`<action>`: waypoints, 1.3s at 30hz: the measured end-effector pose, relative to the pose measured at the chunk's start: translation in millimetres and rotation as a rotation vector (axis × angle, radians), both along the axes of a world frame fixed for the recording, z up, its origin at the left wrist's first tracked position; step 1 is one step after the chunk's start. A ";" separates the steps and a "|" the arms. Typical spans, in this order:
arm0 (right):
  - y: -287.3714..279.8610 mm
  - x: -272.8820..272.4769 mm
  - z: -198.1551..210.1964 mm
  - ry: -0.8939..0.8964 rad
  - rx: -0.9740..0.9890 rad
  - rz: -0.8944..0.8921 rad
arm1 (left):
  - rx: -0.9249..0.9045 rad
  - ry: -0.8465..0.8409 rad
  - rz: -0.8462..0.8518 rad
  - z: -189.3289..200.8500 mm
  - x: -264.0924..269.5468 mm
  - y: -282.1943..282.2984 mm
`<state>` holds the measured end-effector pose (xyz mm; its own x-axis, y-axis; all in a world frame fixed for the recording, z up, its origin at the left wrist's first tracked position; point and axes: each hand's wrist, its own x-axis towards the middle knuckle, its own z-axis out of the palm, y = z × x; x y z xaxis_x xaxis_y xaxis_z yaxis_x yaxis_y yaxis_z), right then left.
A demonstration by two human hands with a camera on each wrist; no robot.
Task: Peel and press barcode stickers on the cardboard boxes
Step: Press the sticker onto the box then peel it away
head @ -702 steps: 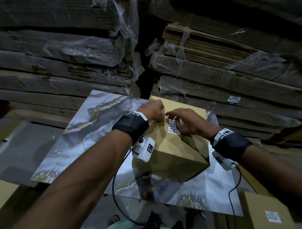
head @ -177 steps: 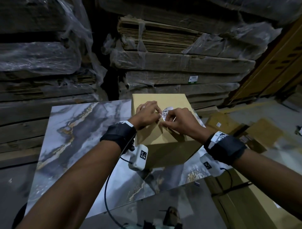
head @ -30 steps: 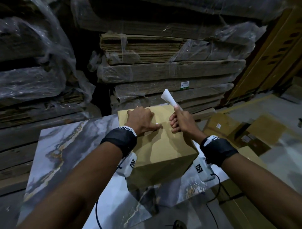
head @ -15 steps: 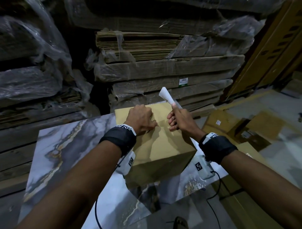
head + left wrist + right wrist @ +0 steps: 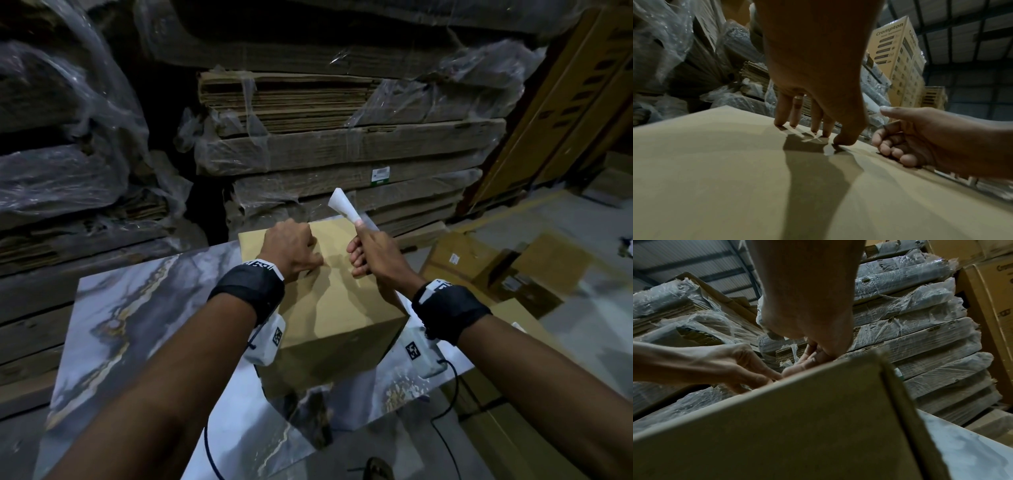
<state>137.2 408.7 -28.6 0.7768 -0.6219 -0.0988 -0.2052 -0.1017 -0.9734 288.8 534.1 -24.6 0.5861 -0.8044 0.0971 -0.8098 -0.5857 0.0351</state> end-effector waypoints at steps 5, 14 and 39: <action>1.8 0.1 -4.0 -0.004 -0.029 -0.014 | -0.042 0.035 0.009 -3.5 5.6 6.9; 4.0 -0.9 -3.7 -0.011 0.001 -0.020 | -0.057 0.011 0.032 1.4 -6.8 7.5; 1.5 -6.9 10.9 0.068 0.425 0.105 | -0.117 0.028 0.058 -6.9 0.3 14.7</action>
<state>130.3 410.2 -17.7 0.8165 -0.4331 -0.3816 -0.2802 0.2806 -0.9180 289.1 548.9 -31.5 0.6347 -0.7535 0.1713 -0.7727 -0.6217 0.1282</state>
